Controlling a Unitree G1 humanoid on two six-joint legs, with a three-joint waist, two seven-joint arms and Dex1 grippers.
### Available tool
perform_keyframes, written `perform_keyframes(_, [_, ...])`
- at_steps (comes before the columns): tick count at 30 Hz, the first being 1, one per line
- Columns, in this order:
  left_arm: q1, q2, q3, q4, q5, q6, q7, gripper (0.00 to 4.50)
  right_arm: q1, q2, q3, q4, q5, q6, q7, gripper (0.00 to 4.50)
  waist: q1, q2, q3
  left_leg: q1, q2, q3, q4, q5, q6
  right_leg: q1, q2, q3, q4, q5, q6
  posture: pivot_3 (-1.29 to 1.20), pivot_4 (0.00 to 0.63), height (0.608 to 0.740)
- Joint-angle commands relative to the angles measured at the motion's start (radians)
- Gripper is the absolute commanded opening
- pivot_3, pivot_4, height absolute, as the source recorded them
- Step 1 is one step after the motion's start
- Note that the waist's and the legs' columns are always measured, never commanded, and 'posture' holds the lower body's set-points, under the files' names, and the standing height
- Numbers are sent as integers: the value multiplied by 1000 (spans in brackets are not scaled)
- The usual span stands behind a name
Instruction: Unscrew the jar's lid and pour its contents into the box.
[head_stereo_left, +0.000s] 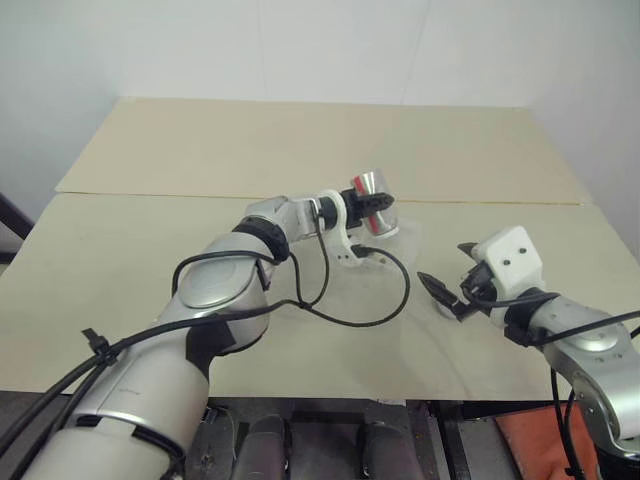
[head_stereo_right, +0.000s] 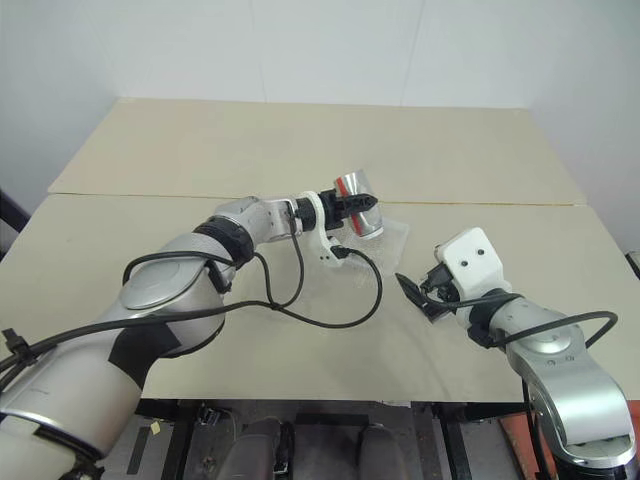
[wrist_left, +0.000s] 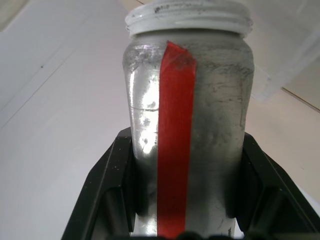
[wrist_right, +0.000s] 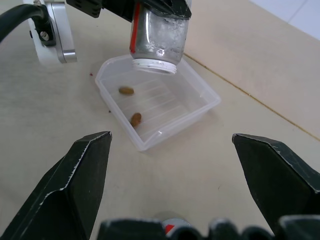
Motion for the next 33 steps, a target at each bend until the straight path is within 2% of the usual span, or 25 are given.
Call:
perform_keyframes(1, [-24,2,68,-2,-75,-14,-36,2066,-3,-8,-38,-38,-7,-7,-8,4473,0,0,0,0,0,0,0,0,0,0,0,0,0,0,0,0,150,740])
perform_keyframes(2, [-17,3,98,-2,-109,-26,-64,2066,-3,-12,-37,-36,-10,-8,-6,4473,0,0,0,0,0,0,0,0,0,0,0,0,0,0,0,0,150,740])
perform_keyframes(6, [32,3,347,-3,-368,-93,-295,2066,-5,-17,-36,-27,-11,-14,0,4473,-1,0,0,0,0,0,0,0,0,0,0,0,0,0,0,0,150,740])
perform_keyframes(10, [97,-9,708,-25,-747,-103,-634,2066,-4,-17,-32,-23,-14,-18,0,4473,-9,0,0,0,1,0,1,0,0,0,0,0,1,0,0,0,150,740])
perform_keyframes(14, [160,-33,1069,-74,-1136,-14,-933,2066,-5,-9,-30,-24,-10,-16,-2,4473,-12,0,0,0,1,0,1,0,0,0,0,0,1,0,0,0,150,740])
perform_keyframes(19, [258,-74,1297,-218,-1426,86,-1136,2066,-20,-4,-9,-4,-11,-28,3,4473,-13,1,-1,0,0,0,1,0,0,1,0,0,1,0,0,0,150,740])
perform_keyframes(22, [407,-124,1347,-445,-1545,201,-1145,2066,-33,2,4,15,-11,-36,6,4473,-12,1,-1,1,0,-1,2,0,0,2,0,0,1,0,0,0,150,740])
perform_keyframes(25, [628,-168,1283,-740,-1548,232,-1140,2066,-34,4,17,25,-17,-51,10,4473,-14,2,-1,2,1,-3,2,0,0,3,0,0,2,0,0,0,150,740])
perform_keyframes(27, [742,-192,1250,-874,-1554,267,-1139,2066,-36,4,26,34,-23,-62,13,4473,-15,2,-1,2,1,-4,2,0,0,3,0,1,2,0,0,0,150,740])
perform_keyframes(30, [855,-188,1186,-937,-1483,230,-1118,2066,-46,2,42,51,-29,-82,23,4473,-9,2,-1,3,0,-4,3,0,0,3,0,1,2,0,0,0,150,740])
perform_keyframes(33, [911,-200,1190,-929,-1497,167,-1102,2066,-57,-3,46,61,-29,-88,37,4473,-9,2,-1,7,0,-3,3,0,0,7,0,1,2,1,-1,0,150,740])
